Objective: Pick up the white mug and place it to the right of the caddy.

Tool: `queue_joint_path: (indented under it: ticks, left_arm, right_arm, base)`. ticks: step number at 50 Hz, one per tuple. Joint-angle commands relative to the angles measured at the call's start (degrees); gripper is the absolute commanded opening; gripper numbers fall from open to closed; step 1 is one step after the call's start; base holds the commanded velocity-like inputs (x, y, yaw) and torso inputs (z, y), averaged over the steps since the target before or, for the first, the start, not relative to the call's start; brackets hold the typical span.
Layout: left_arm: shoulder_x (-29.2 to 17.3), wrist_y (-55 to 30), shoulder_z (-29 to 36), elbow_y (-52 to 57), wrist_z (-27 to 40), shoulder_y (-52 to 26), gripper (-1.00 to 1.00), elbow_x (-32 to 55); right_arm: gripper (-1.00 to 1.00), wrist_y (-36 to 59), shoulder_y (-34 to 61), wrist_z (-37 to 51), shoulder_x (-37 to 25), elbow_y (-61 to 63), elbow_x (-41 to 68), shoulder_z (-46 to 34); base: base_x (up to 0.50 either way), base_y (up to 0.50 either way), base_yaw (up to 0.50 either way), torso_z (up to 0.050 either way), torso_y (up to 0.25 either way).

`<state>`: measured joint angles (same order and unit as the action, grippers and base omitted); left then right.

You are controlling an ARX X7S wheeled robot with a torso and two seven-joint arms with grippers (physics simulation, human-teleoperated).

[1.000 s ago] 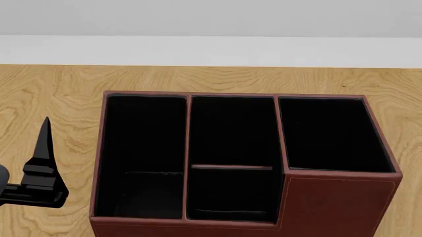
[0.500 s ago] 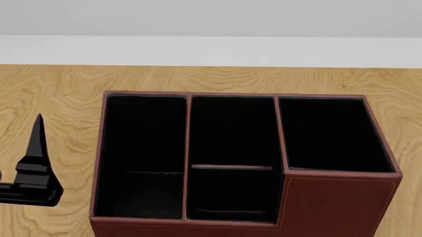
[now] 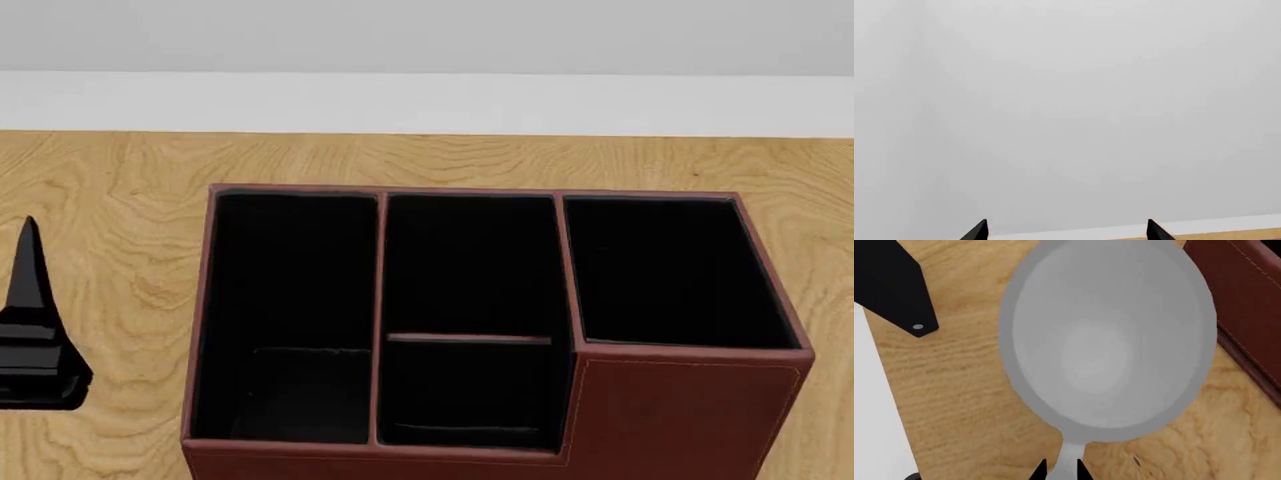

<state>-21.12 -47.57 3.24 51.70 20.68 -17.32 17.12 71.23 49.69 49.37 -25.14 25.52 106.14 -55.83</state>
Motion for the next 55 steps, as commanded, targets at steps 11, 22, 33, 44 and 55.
queue_joint_path:
  ticks: [11,22,33,44,55]
  left_arm:
    - [-0.66,-0.75,-2.37,2.87,2.65,0.68,1.0,-0.54]
    - [-0.92,-0.88,-2.91,3.46,3.06,0.92,1.0,-0.02]
    - [-1.08,-0.54,-2.78,3.46,3.35,1.09,1.0,0.33]
    - [-1.29,-0.03,-2.71,3.17,3.51,1.11,1.0,0.69]
    - [-1.58,-0.07,-3.13,3.32,3.78,1.03,1.0,1.26]
  right_arm:
    - [-1.0,-2.05,4.23,4.37,-1.6,3.2,5.93,1.25]
    - [-1.0,-3.36,6.91,6.76,-2.4,4.69,9.34,1.63]
    - [-1.0,-4.96,10.74,8.71,-3.24,5.95,13.62,2.59]
    - [-1.0,-6.44,13.95,9.62,-4.69,6.64,17.18,3.89]
    - [-1.0,-7.78,16.64,11.03,-6.36,7.65,20.13,4.71]
  base:
    - [0.0,0.0,0.0,0.0,0.0]
    - [0.0,0.0,0.0,0.0,0.0]
    - [0.0,0.0,0.0,0.0,0.0]
    - [0.0,0.0,0.0,0.0,0.0]
    - [0.0,0.0,0.0,0.0,0.001]
